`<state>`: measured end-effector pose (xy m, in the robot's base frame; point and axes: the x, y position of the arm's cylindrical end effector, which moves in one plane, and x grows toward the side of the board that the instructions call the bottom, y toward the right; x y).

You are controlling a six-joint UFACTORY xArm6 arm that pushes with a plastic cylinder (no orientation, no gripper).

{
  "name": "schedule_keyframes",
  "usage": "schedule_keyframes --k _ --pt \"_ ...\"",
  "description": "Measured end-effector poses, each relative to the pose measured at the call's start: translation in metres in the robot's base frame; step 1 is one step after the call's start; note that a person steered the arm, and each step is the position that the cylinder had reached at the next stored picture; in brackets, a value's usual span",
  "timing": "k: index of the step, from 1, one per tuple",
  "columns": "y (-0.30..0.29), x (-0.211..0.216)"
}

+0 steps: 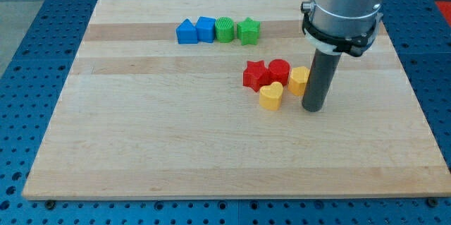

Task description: Move the red star to the bottom left

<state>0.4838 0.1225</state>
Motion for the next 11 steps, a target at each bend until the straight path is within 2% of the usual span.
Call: schedule_keyframes --k 2,4,6,8,11 --pt "0.0 -0.029" --pt "0.0 -0.025" --pt "-0.018 0.005" --pt "-0.027 -0.015" --pt "-0.07 -0.007"
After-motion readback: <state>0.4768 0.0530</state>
